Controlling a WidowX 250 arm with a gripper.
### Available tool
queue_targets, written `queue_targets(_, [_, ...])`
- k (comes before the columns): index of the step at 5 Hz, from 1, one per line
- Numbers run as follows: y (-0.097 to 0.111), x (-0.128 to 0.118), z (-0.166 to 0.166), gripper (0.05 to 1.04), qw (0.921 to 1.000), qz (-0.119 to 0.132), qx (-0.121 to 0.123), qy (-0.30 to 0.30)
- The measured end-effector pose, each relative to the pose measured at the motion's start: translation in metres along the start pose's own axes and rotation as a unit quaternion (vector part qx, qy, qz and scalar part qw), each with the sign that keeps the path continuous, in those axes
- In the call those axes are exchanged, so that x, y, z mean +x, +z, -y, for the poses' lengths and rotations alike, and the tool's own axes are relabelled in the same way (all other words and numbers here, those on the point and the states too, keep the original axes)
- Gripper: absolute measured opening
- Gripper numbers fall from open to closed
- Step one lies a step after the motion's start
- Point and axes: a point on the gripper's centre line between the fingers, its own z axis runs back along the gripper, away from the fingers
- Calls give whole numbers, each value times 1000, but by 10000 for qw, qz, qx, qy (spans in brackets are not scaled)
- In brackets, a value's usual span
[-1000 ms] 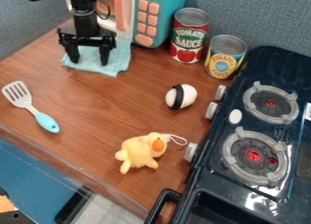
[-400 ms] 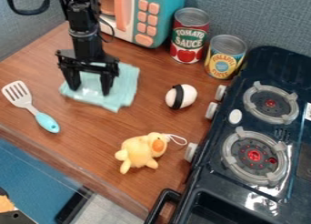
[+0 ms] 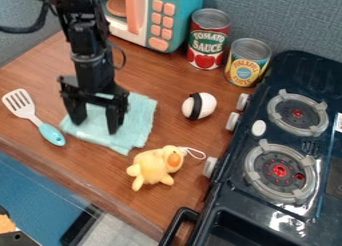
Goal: Move the blue cloth from the upper left to the bottom middle part of table.
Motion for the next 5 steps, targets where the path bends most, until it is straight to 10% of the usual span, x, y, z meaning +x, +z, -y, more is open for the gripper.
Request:
queue_targets(2, [1,-10,5,999,9996,23,13,-264])
queue_targets(5, [57,17,4,999,9945,976,-372,6])
